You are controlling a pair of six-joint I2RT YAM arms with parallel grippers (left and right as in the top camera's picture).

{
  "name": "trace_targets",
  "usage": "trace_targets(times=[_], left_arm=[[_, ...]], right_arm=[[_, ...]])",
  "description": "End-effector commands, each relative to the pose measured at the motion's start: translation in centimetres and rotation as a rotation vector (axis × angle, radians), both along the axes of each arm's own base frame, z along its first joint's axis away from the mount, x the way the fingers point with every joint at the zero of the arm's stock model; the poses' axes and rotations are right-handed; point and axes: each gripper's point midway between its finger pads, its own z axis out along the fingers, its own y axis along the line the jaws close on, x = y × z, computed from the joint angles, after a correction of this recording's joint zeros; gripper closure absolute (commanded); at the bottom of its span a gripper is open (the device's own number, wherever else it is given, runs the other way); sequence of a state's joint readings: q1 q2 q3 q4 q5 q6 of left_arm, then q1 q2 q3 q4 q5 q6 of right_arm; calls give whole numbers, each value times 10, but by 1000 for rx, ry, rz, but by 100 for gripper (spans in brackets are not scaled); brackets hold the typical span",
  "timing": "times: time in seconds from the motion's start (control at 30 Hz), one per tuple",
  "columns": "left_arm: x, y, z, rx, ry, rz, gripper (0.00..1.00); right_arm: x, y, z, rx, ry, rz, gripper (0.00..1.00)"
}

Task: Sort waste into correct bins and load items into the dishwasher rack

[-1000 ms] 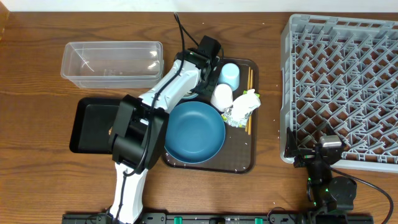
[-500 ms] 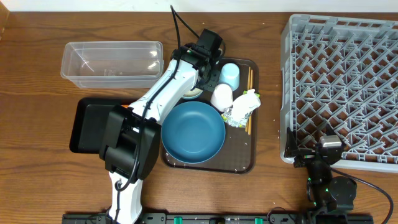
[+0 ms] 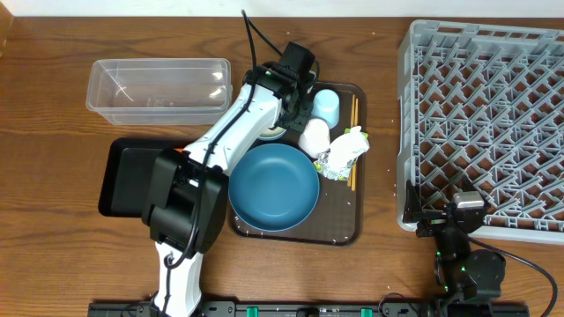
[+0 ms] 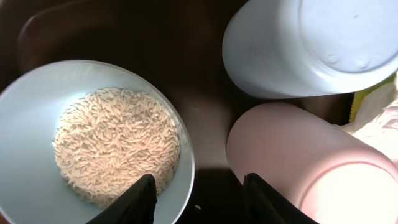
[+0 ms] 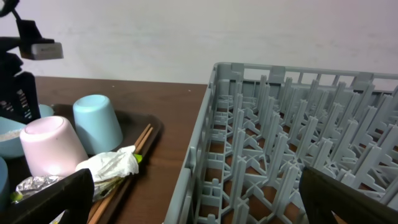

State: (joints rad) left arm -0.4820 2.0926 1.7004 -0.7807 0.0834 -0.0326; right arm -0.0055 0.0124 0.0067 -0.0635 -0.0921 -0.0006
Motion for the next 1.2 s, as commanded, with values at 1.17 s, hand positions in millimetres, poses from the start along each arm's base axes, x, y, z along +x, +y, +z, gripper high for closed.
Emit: trace_targets(times=[1.17], left_arm=[[6,16,-61,133,53,22,54]], right_arm=[[0,-3,0,11,1,-13,1]])
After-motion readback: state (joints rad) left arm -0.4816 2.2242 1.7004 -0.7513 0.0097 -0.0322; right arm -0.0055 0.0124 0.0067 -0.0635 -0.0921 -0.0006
